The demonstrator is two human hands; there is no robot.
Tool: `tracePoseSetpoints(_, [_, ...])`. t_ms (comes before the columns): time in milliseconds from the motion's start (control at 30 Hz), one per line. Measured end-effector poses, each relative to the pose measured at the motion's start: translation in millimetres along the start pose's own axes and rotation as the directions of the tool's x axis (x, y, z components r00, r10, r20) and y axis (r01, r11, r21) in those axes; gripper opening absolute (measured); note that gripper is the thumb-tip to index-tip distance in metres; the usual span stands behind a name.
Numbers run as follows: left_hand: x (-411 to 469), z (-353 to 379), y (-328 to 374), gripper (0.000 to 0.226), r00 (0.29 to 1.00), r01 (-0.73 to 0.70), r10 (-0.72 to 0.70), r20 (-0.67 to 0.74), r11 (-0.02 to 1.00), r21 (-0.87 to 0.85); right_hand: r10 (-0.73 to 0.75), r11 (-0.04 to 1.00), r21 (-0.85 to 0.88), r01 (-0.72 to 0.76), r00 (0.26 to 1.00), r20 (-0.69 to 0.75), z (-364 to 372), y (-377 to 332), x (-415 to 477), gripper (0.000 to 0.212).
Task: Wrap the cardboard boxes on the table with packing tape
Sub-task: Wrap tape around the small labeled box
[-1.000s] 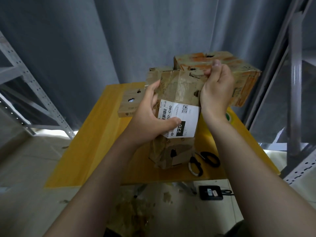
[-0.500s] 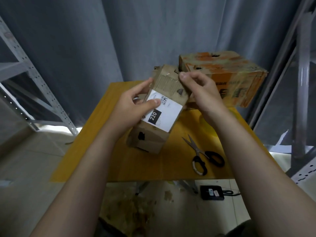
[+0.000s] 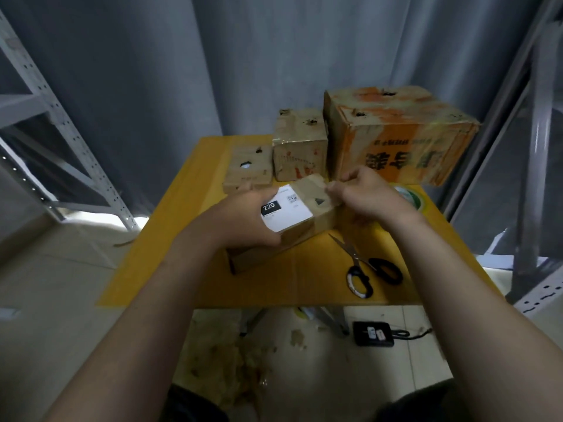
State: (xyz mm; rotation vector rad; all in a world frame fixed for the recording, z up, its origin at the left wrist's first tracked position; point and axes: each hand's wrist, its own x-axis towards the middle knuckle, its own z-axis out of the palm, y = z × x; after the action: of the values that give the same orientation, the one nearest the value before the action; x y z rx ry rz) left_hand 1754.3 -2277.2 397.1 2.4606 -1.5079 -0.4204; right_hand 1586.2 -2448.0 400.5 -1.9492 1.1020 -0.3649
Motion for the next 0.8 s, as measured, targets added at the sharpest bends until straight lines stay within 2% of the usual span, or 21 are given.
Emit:
tracePoseSetpoints(67, [0,-4,-2,0.116,0.997,0.055,-0.057,0.045,0.997,0.048,-0.080,0.969,-0.241,0.053,0.991,-0.106,-11,8,2,0.025])
tracePoseSetpoints(133, [-1,-9,-4,0.116,0.994,0.081,-0.084,0.075,0.995,0.051,-0.006,0.885,-0.462,-0.049,0.993,-0.118,-19,18,0,0.043])
tracePoseSetpoints(233, [1,-8,-4,0.112,0.993,0.078,-0.083,0.080,0.995,0.057,0.091,0.799,-0.588,-0.130,0.991,-0.096,-21,36,-4,0.046])
tracePoseSetpoints(333, [6,-3,-2,0.105,0.994,0.074,-0.079,0.079,0.996,0.057,-0.034,0.791,-0.609,-0.055,0.990,-0.134,-17,44,-5,0.065])
tracePoseSetpoints(400, [7,1,0,0.094,0.996,0.066,-0.071,0.056,0.994,0.092,-0.169,0.849,-0.527,0.034,0.963,-0.212,-18,44,-7,0.072])
tracePoseSetpoints(467, [3,0,5,0.085,0.998,0.060,-0.060,-0.002,0.994,0.086,-0.258,0.933,-0.320,0.163,0.924,-0.283,-22,36,-13,0.074])
tracePoseSetpoints(500, [-1,-2,8,0.081,0.997,0.040,-0.038,-0.061,0.999,0.031,-0.296,0.945,-0.236,0.227,0.902,-0.315,-24,29,-17,0.074])
tracePoseSetpoints(567, [-13,-4,17,0.068,0.970,-0.070,0.037,-0.241,0.989,-0.132,-0.378,0.926,-0.158,0.343,0.854,-0.358,-27,14,-29,0.070])
tracePoseSetpoints(633, [-29,-3,31,0.054,0.906,-0.219,0.106,-0.409,0.945,-0.241,-0.437,0.895,-0.086,0.438,0.823,-0.362,-27,-2,-45,0.064])
tracePoseSetpoints(733, [-51,-2,50,0.048,0.883,-0.335,0.131,-0.450,0.848,-0.411,-0.521,0.827,0.042,0.560,0.793,-0.316,-20,-26,-71,0.056])
tracePoseSetpoints(800, [-63,-5,58,0.036,0.883,-0.368,0.114,-0.456,0.771,-0.520,-0.573,0.775,0.167,0.610,0.789,-0.221,-14,-41,-91,0.048])
